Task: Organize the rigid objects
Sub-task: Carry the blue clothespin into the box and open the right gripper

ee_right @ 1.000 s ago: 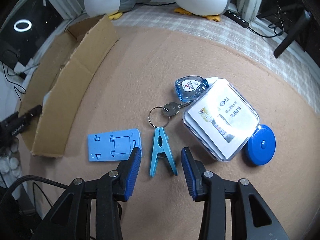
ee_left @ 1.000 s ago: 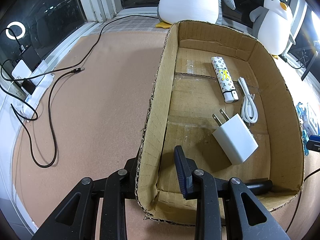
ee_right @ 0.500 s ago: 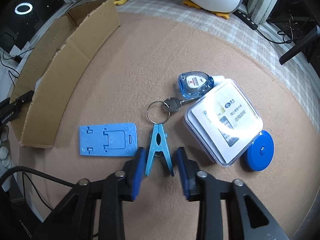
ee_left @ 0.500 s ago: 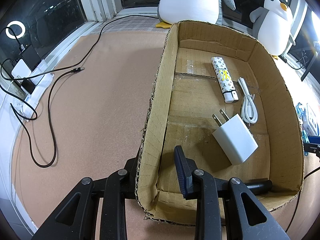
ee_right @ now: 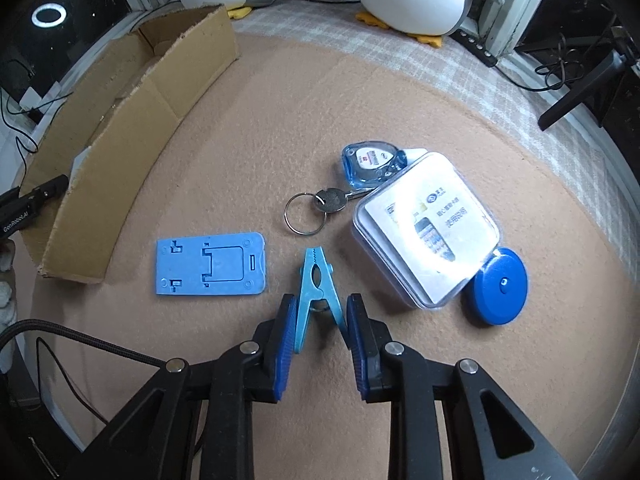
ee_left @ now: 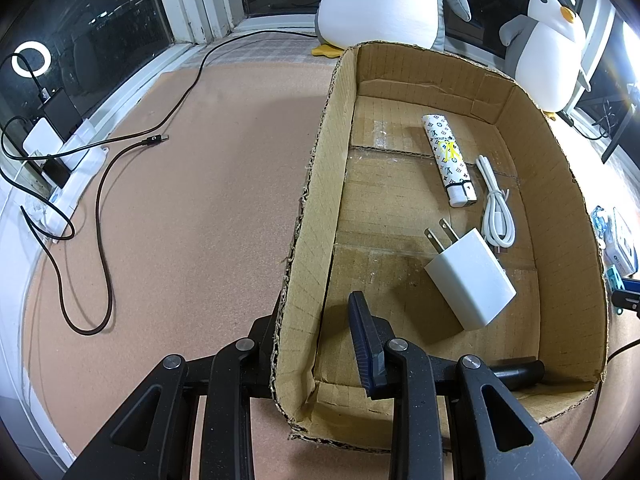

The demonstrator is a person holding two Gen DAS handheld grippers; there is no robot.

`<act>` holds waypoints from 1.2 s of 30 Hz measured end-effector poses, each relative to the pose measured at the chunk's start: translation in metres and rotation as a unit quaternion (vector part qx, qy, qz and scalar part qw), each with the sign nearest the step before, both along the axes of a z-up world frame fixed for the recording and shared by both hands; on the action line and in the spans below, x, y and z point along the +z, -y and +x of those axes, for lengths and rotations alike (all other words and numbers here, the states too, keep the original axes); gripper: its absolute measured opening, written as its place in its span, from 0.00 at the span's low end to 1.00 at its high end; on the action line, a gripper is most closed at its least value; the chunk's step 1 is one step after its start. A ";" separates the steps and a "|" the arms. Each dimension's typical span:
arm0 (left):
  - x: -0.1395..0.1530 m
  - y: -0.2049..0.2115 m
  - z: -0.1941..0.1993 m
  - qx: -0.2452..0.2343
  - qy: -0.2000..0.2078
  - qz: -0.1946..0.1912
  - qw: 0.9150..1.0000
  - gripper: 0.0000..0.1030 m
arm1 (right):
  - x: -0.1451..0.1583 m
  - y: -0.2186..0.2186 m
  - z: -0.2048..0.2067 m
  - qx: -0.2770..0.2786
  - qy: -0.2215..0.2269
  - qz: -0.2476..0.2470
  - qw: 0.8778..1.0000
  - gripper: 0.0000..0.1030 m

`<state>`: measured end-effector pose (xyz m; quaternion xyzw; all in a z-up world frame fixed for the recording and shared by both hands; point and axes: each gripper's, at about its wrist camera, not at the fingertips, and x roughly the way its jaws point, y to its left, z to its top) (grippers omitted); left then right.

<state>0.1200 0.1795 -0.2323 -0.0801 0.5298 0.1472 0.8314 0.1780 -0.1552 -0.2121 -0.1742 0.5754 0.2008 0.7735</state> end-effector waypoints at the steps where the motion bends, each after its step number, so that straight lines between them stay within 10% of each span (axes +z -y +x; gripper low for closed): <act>1: 0.000 0.000 0.000 0.000 0.000 -0.001 1.000 0.29 | 0.004 0.001 -0.002 0.000 0.005 0.002 1.000 0.22; 18: 0.000 -0.004 0.000 0.000 0.003 -0.007 1.000 0.29 | 0.093 -0.077 -0.002 0.054 0.081 0.072 0.993 0.22; 36: -0.001 -0.005 0.000 -0.001 0.004 -0.008 1.000 0.29 | 0.044 -0.174 -0.015 0.126 0.033 0.107 0.986 0.22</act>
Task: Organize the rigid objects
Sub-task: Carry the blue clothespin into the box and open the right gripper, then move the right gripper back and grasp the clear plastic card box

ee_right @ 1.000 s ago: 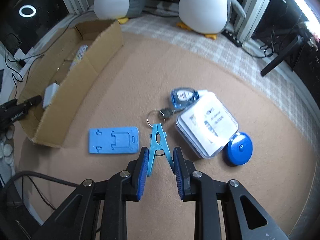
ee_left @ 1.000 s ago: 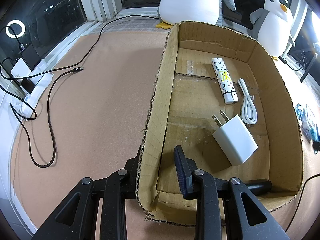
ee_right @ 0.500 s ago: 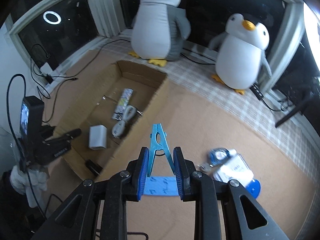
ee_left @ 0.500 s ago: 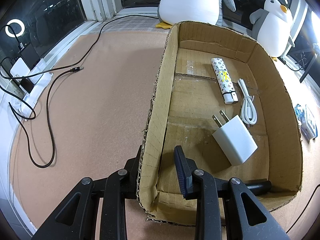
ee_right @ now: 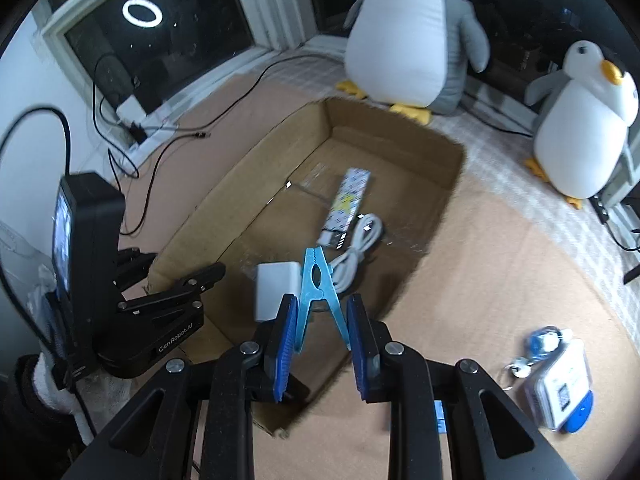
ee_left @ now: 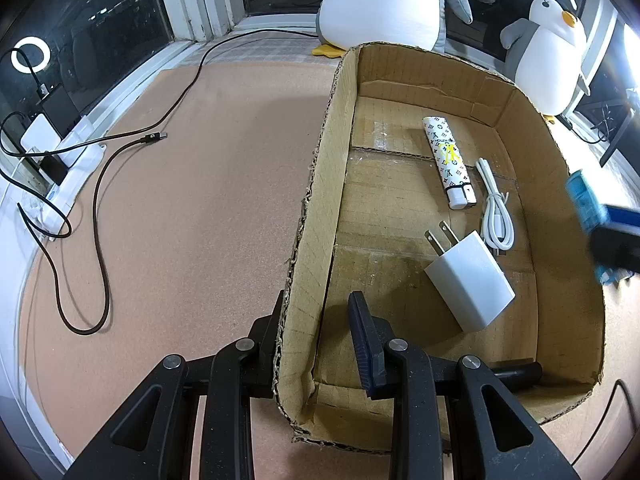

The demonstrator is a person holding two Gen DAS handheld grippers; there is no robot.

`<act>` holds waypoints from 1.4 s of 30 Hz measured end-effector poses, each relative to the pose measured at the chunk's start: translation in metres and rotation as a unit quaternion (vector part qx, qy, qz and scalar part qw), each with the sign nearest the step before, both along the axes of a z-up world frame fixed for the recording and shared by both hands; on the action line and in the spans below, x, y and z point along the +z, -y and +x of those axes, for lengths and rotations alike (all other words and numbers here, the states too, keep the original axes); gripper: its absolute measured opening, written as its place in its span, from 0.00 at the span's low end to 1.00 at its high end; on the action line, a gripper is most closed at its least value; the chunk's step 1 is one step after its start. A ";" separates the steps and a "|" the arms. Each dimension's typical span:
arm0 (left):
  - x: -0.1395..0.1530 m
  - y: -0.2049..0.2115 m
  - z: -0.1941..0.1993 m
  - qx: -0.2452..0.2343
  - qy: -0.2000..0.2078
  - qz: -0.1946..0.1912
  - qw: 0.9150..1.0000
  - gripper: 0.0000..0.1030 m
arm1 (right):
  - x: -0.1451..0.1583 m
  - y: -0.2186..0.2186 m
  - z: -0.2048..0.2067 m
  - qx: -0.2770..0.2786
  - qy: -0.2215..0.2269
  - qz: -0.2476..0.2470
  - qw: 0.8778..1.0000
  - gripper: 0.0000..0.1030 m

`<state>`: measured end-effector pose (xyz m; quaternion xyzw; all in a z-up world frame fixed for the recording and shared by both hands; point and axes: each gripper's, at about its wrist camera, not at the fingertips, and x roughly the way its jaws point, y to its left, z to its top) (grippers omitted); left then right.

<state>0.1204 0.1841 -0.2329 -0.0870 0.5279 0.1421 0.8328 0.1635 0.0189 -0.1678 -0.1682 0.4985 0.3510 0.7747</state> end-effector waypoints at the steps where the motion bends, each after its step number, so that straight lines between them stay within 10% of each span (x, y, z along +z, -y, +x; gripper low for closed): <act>1: 0.000 0.000 0.000 0.000 0.000 0.000 1.000 0.29 | -0.004 -0.003 -0.001 0.002 -0.002 -0.003 1.000 0.22; 10: 0.000 0.000 0.000 0.000 0.000 0.000 1.000 0.29 | -0.013 -0.009 -0.004 0.015 -0.007 -0.010 1.000 0.23; 14: -0.001 -0.001 -0.001 0.000 0.000 0.001 1.000 0.29 | -0.006 -0.008 -0.007 0.015 0.008 -0.007 1.000 0.46; 22: -0.001 0.000 -0.001 0.000 0.000 0.002 1.000 0.29 | 0.013 0.015 -0.009 -0.010 0.020 0.023 0.999 0.48; 35: -0.001 0.000 -0.001 -0.001 -0.001 0.004 1.000 0.29 | 0.005 0.142 0.014 -0.160 -0.018 0.037 0.986 0.55; 42: -0.001 0.001 -0.001 -0.002 -0.003 0.007 1.000 0.29 | -0.011 0.223 0.046 -0.306 -0.057 0.058 0.949 0.55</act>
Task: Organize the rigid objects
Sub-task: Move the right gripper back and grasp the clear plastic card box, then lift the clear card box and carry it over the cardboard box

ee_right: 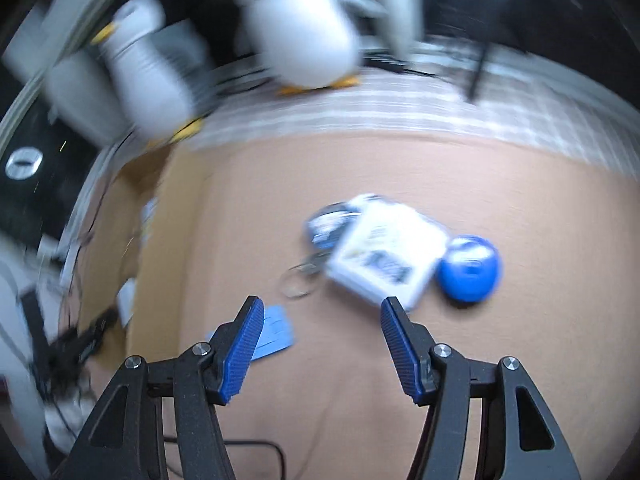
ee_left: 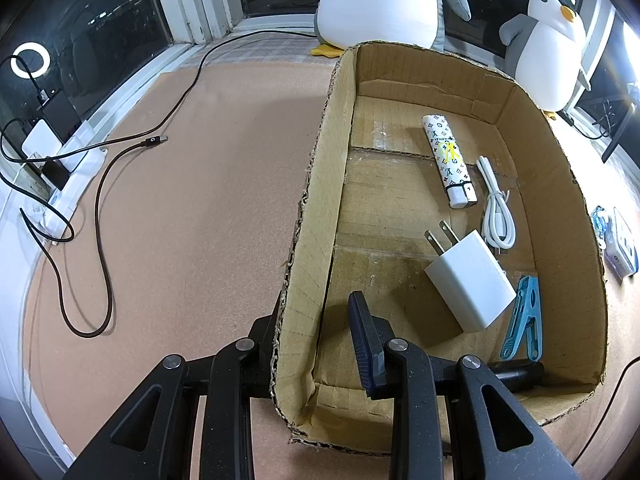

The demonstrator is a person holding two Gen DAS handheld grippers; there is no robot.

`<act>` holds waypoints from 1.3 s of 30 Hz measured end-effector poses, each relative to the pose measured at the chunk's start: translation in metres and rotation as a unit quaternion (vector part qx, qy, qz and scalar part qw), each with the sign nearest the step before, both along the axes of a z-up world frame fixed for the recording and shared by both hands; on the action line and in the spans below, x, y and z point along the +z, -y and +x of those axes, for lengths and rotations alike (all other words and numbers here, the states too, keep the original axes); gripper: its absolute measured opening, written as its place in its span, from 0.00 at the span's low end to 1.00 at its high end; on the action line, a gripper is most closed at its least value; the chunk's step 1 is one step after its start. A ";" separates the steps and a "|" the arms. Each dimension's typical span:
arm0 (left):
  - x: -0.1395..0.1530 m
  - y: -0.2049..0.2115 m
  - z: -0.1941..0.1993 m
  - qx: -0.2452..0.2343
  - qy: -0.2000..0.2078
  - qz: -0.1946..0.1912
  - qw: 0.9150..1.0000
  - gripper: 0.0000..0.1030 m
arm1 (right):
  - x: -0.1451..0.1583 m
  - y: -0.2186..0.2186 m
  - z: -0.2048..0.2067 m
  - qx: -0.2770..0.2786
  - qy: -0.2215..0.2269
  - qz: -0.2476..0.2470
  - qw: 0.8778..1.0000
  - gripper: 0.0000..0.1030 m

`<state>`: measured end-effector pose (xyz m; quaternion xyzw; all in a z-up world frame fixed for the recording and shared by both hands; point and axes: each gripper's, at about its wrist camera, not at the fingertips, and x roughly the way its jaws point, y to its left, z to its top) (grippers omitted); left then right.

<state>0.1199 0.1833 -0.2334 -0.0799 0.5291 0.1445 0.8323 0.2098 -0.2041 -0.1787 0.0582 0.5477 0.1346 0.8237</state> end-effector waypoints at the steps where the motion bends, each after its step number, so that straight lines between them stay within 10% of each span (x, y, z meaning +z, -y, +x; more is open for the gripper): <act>1: 0.000 0.000 0.000 0.000 0.000 0.000 1.000 0.29 | -0.002 0.008 0.004 -0.018 -0.005 0.002 1.000 0.55; 16: 0.000 0.001 0.001 0.001 0.002 -0.003 1.000 0.29 | -0.033 0.033 0.047 -0.113 -0.081 0.037 0.990 0.56; 39: 0.000 -0.003 0.002 0.000 0.006 -0.010 1.000 0.29 | -0.054 -0.010 0.073 -0.082 -0.111 -0.066 0.988 0.68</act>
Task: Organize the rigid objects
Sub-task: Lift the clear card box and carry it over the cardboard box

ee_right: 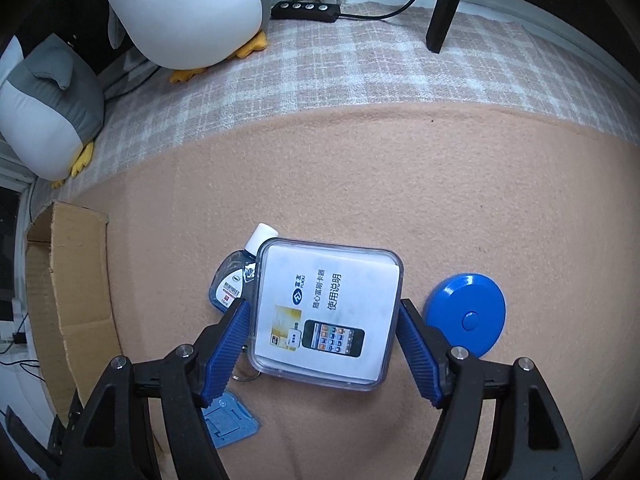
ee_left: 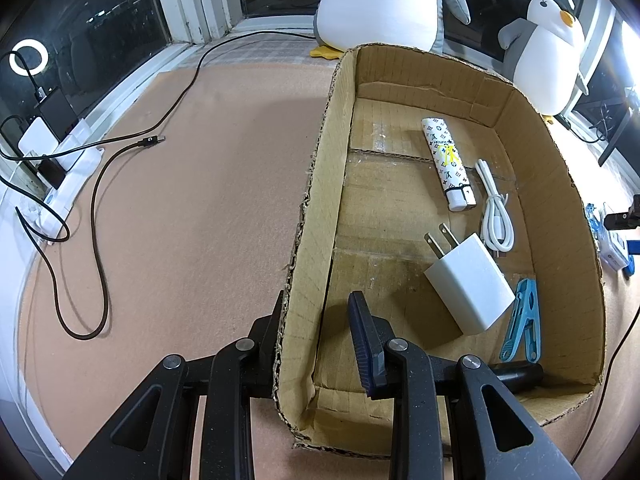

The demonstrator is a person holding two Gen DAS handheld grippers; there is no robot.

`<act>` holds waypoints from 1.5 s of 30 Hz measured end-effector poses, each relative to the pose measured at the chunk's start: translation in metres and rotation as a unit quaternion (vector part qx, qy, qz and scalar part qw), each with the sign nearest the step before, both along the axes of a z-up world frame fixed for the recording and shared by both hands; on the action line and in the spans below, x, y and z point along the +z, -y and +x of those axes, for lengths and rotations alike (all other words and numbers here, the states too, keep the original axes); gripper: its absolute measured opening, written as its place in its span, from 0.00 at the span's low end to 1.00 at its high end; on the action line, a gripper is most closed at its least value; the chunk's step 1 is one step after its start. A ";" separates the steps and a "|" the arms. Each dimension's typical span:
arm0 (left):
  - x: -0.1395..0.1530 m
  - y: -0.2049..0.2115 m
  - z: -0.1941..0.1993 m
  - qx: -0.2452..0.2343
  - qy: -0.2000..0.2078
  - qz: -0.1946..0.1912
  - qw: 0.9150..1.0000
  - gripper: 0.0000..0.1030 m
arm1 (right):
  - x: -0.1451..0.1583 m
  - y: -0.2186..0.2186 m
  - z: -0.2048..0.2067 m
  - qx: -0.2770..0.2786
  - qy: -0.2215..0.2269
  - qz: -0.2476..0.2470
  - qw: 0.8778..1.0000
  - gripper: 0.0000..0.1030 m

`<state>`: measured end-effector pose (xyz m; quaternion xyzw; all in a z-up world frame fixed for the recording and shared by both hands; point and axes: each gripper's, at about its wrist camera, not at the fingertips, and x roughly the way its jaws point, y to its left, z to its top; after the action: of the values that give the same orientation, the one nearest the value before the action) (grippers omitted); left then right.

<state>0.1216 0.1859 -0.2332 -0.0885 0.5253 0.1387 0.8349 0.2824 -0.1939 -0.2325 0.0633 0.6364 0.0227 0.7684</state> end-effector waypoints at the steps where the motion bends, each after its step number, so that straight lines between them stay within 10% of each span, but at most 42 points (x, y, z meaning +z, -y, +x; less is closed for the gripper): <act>1: 0.000 0.000 0.000 0.000 0.000 0.000 1.000 0.29 | 0.000 -0.001 0.000 0.002 0.000 -0.004 1.000 0.68; 15: 0.000 -0.001 0.000 0.000 0.001 -0.001 1.000 0.29 | -0.010 0.018 -0.006 0.018 -0.019 0.029 0.999 0.67; 35: 0.000 0.000 -0.001 0.001 0.001 0.000 1.000 0.29 | -0.021 -0.015 -0.038 0.105 -0.003 -0.066 0.992 0.65; 45: 0.000 0.000 -0.001 0.001 0.001 -0.002 1.000 0.29 | 0.013 -0.006 -0.055 0.112 0.028 -0.037 0.993 0.65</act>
<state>0.1210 0.1861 -0.2334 -0.0906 0.5246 0.1387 0.8351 0.2278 -0.1878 -0.2190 -0.0369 0.6181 0.0869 0.7804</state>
